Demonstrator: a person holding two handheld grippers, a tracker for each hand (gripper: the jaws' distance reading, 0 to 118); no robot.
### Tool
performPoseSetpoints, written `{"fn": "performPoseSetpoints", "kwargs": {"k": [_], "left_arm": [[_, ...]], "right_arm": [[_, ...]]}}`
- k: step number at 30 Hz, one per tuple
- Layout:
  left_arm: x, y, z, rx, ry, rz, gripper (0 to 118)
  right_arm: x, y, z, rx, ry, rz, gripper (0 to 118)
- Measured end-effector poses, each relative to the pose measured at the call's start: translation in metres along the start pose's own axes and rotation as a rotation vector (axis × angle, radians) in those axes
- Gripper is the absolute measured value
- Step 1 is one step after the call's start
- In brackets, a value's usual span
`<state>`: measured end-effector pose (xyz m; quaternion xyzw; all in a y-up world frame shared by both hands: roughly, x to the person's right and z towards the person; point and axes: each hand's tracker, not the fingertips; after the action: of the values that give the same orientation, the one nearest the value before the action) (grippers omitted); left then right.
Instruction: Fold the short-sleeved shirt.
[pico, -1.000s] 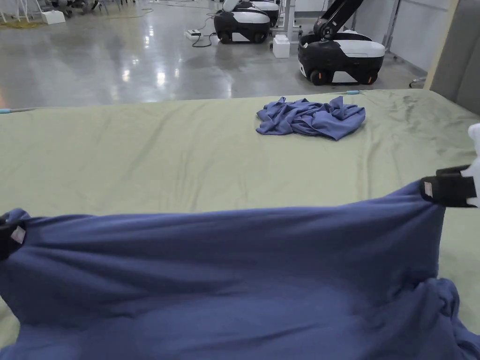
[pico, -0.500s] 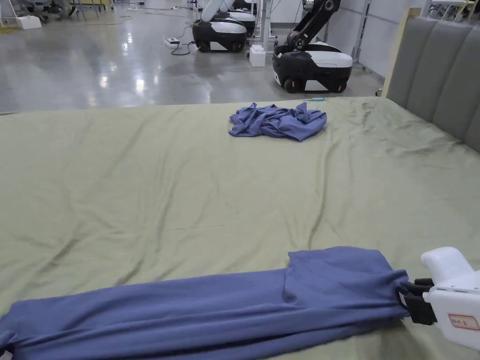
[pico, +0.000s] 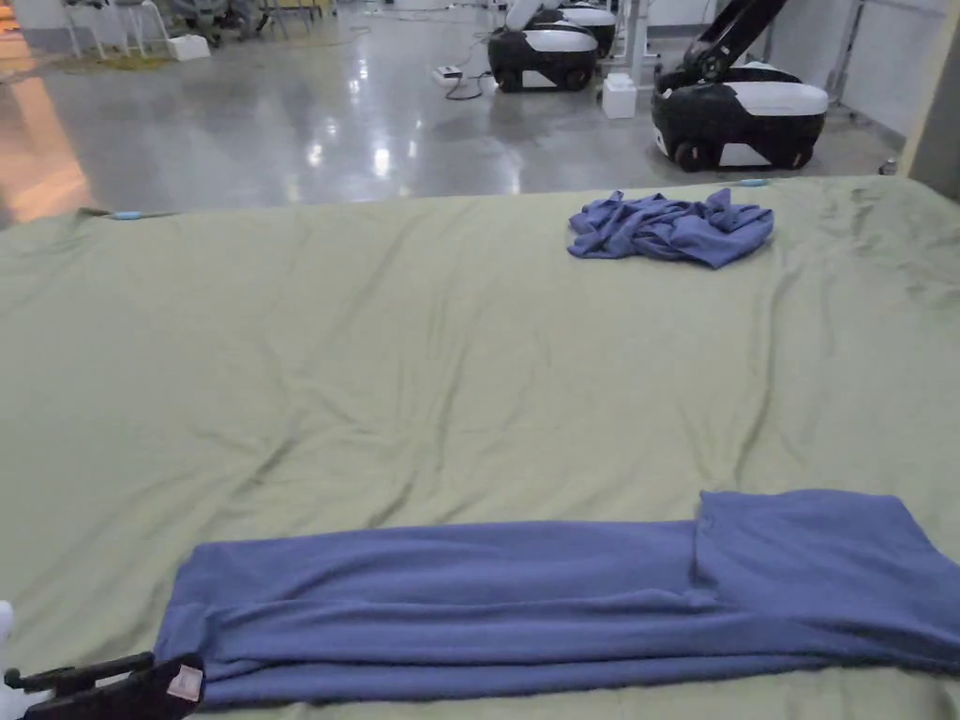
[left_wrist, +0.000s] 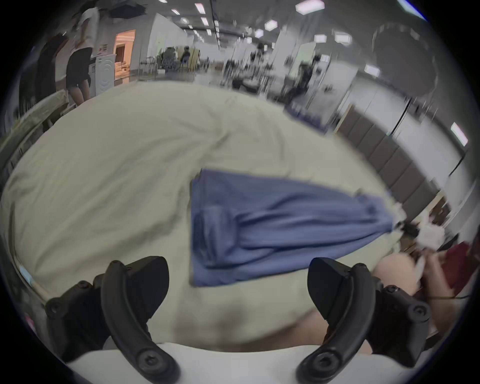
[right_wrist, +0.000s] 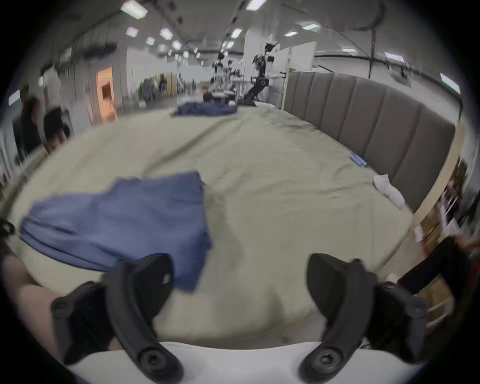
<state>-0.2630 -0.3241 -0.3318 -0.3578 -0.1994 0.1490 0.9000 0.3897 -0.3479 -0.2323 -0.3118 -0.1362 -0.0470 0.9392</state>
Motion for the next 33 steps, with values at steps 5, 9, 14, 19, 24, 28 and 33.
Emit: {"fn": "performPoseSetpoints", "kwargs": {"k": [5, 9, 14, 19, 24, 28, 33], "left_arm": [[0.006, -0.002, 0.062, 0.106, -0.083, 0.058, 0], [-0.031, 0.008, 0.049, 0.022, -0.234, 0.165, 0], [-0.124, 0.035, -0.024, -0.152, -0.400, 0.363, 10], [-0.185, 0.040, -0.086, -0.269, -0.478, 0.555, 118], [-0.172, 0.056, -0.109, -0.284, -0.524, 0.502, 118], [-0.148, 0.061, -0.136, -0.327, -0.550, 0.474, 118], [-0.129, 0.069, -0.154, -0.374, -0.566, 0.492, 118]], "right_arm": [[-0.045, -0.002, 0.081, 0.202, 0.107, 0.009, 11], [-0.087, 0.012, 0.111, 0.241, 0.176, 0.139, 8], [-0.126, 0.040, 0.128, 0.252, 0.253, 0.206, 8], [-0.147, 0.059, 0.134, 0.287, 0.247, 0.249, 8], [-0.160, 0.063, 0.128, 0.281, 0.264, 0.257, 8], [-0.169, 0.065, 0.115, 0.254, 0.289, 0.265, 8], [-0.177, 0.067, 0.108, 0.247, 0.325, 0.276, 8]]}}
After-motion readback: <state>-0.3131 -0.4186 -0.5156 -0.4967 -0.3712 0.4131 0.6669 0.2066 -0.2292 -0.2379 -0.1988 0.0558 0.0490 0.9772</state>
